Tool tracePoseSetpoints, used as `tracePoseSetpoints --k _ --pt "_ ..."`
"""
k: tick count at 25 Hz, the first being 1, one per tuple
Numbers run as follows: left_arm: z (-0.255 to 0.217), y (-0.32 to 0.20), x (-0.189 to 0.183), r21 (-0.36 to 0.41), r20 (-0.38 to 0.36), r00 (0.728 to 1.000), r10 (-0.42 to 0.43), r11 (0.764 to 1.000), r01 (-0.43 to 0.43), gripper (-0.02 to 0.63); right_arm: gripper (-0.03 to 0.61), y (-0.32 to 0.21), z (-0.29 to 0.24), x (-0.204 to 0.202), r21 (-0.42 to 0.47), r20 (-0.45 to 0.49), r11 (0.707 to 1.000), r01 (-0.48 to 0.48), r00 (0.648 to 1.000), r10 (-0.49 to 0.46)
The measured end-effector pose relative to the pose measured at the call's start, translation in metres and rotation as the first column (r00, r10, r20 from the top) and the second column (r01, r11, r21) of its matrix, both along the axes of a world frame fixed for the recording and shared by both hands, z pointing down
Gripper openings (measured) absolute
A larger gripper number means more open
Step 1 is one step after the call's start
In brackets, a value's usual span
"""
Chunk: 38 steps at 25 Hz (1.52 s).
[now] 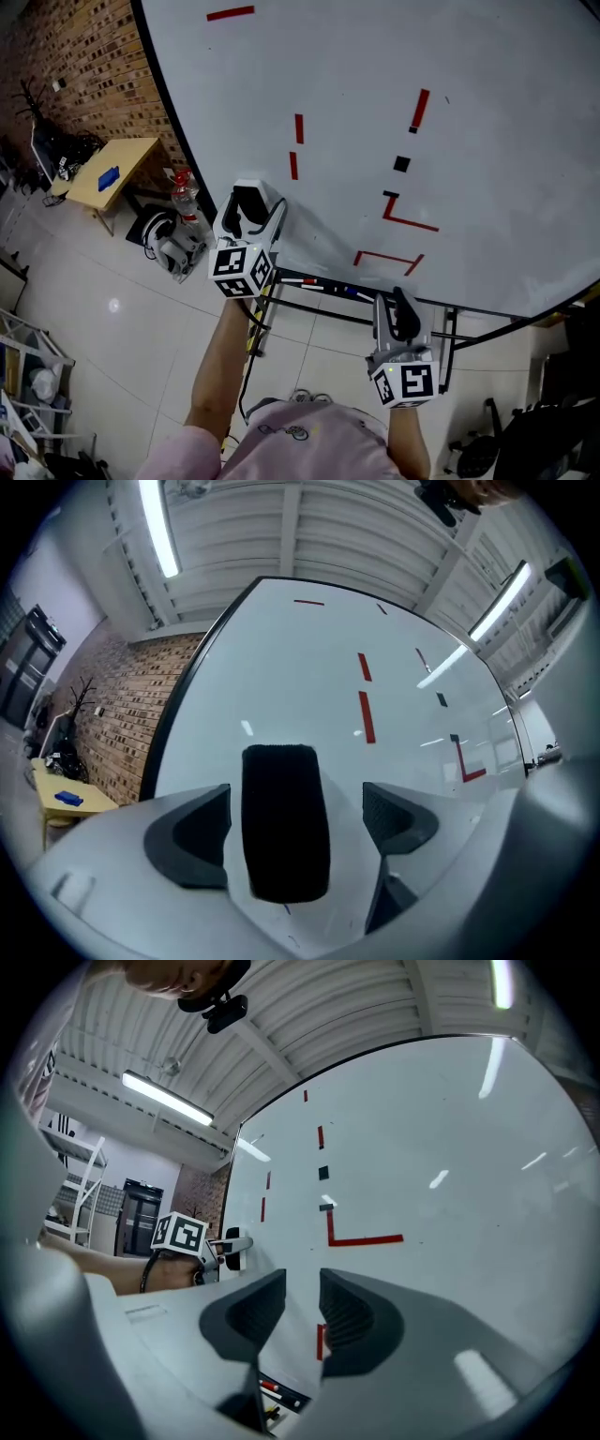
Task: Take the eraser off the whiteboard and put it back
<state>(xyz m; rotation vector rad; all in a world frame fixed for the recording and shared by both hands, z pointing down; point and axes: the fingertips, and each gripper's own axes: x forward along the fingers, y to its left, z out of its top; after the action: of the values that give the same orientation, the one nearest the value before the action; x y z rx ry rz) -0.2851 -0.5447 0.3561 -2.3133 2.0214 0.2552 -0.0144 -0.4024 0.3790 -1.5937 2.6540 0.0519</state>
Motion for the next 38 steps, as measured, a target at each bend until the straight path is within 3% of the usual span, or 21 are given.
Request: tracePoseSetpoints --k 9,11,17,25,32,38 --pt "0.007 -0.006 -0.007 0.046 -0.012 1.000 -0.011 0.999 0.012 0.433 0.104 0.005 0.001 0.002 0.009 -0.035 1.000 0.014 0.999 -0.013" --pt "0.008 -0.003 -0.011 0.031 -0.019 1.000 0.005 1.000 -0.005 0.287 0.104 0.006 0.002 0.003 0.008 -0.038 1.000 0.017 0.999 -0.017" --pt "-0.002 0.028 -0.012 0.065 0.003 1.000 0.012 0.998 -0.012 0.292 0.104 0.013 0.001 0.003 0.002 -0.030 1.000 0.024 0.999 -0.024" --pt "-0.027 0.152 -0.009 0.152 -0.009 0.997 0.071 0.986 -0.069 0.293 0.104 0.026 0.011 -0.014 -0.026 -0.001 0.999 0.038 0.999 -0.038" --pt "-0.031 0.195 -0.025 0.177 0.004 0.997 0.075 0.981 -0.075 0.293 0.104 0.058 0.015 -0.031 -0.022 0.007 0.999 0.032 0.999 -0.032" --pt "-0.020 0.235 -0.023 0.166 -0.036 0.996 0.080 0.983 -0.073 0.295 0.104 0.083 0.014 -0.012 -0.021 0.024 1.000 0.005 1.000 -0.005"
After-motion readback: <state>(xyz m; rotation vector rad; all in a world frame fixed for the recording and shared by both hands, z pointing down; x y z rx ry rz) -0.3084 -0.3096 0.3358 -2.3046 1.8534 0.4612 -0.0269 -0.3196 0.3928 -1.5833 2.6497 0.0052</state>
